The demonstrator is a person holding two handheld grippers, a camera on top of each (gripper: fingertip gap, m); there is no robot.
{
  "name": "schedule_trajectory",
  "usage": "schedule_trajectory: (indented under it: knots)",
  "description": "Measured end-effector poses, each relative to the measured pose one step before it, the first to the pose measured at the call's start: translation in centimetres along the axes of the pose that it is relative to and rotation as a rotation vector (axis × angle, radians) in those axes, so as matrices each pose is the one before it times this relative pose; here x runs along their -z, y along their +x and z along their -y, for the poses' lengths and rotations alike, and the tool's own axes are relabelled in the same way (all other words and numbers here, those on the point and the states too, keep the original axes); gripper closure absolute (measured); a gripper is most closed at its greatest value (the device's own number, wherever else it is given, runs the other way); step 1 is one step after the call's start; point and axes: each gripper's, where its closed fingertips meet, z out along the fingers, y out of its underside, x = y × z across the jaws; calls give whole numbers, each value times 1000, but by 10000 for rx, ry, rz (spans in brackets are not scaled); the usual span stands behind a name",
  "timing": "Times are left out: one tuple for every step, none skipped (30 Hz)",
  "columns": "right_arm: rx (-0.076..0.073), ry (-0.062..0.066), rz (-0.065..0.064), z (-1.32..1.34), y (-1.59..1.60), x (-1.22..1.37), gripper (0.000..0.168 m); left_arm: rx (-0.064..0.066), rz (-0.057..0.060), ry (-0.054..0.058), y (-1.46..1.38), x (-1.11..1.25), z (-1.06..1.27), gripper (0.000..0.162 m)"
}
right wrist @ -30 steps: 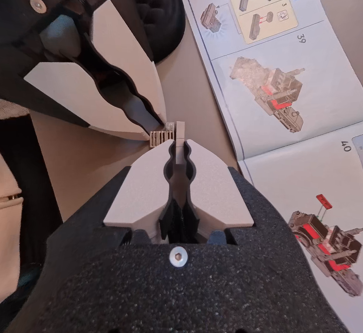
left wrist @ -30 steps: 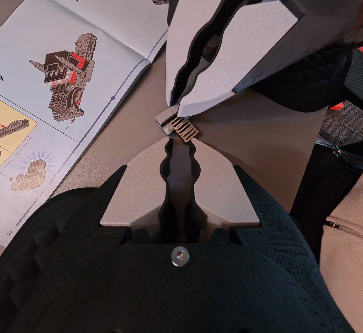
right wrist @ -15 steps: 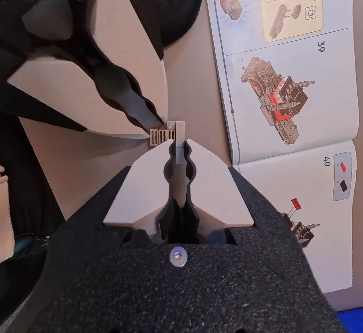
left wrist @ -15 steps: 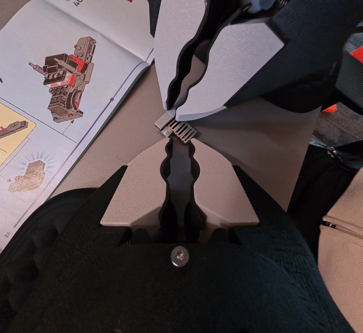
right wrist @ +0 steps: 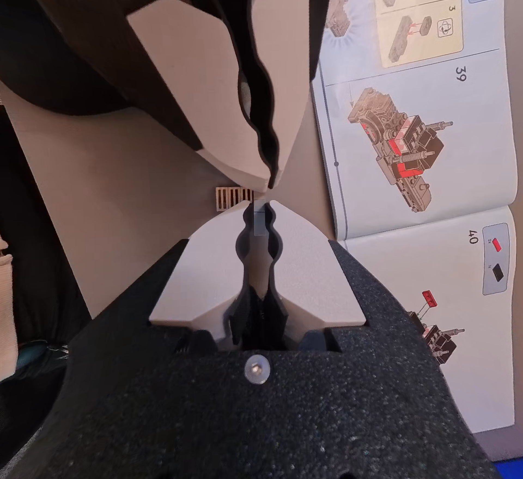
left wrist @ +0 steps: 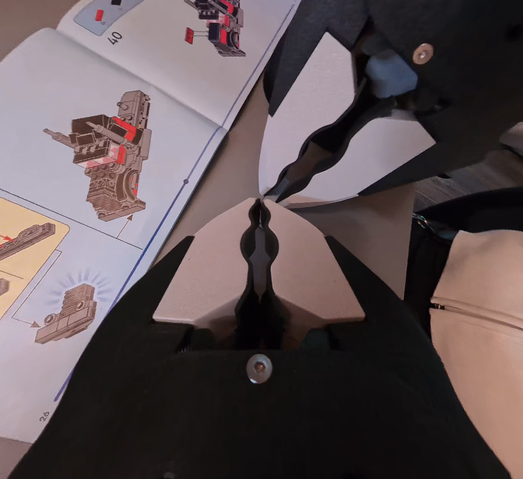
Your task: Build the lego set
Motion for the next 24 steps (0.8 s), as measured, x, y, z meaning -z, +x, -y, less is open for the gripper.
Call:
schedule_trajectory:
  knots:
    - [21, -16, -6, 17, -6, -5, 160, -32, -30, 41, 64, 5, -16, 161]
    - [25, -22, -8, 20, -7, -6, 160, -2, 63, -16, -72, -35, -56, 161]
    - [44, -31, -26, 17, -7, -13, 160, -20, 77, -130, -78, -146, -153, 161]
    - [53, -57, -44, -1, 6, 0, 160, -46, 39, -77, 7, -91, -48, 161]
    - [45, -64, -42, 2, -8, 1, 160, -30, 14, -3, 12, -12, 0, 161]
    - [41, -62, -25, 8, 2, -13, 160, -20, 7, 11, 7, 4, -11, 161]
    - [24, -55, -2, -1, 3, 0, 160, -20, 12, 7, 8, 1, -14, 161]
    - [-8, -36, 21, 11, 0, 0, 160, -18, 21, -10, -12, -7, -13, 161]
    - [-5, 3, 24, 53, -6, -24, 160, -37, 41, -42, -14, -22, -62, 161]
    - [21, -24, 2, 17, 0, -13, 160, -51, 32, -32, 5, -24, -47, 161]
    - [18, -48, -23, 0, -8, 0, 160, -69, 18, -17, 41, -14, -31, 161]
    - [39, -46, -35, 9, 5, -2, 160, -67, 3, -8, 50, -2, -17, 161]
    - [5, -33, -18, -5, -11, 0, 160, -20, -14, 11, 26, -7, -10, 161]
    - [-35, -6, 12, -7, 3, -9, 160, 15, -24, 17, 9, -3, -16, 161]
    - [-51, 31, 32, 6, 4, -1, 160, 4, -17, 8, 1, -5, 5, 161]
    - [-53, 65, 41, 2, 3, 5, 160, -25, -4, 13, 0, 0, 4, 161]
    - [-88, 90, 56, 2, 33, -1, 160, -17, 8, 14, -3, 10, 5, 162]
    - [-44, 146, 134, 23, 5, 6, 160, -14, 21, -13, 2, 5, 15, 161]
    - [-115, 221, 301, -3, -72, 41, 160, -44, 6, -32, 43, -7, -4, 162]
    - [-424, 376, 390, 113, -32, 200, 158, -43, 5, -22, 41, -10, -6, 161]
    - [-517, 673, 420, 425, 29, 534, 154, -23, 15, -7, 15, 1, -11, 161]
    - [-442, 763, 329, 504, 118, 793, 155, -19, 11, -6, 12, 9, 1, 161]
    - [-289, 629, 126, 368, 303, 874, 156, -12, 7, -9, 7, 6, -6, 161]
    - [-33, 405, 29, 93, 231, 706, 159, -3, 5, -8, 6, -6, -5, 161]
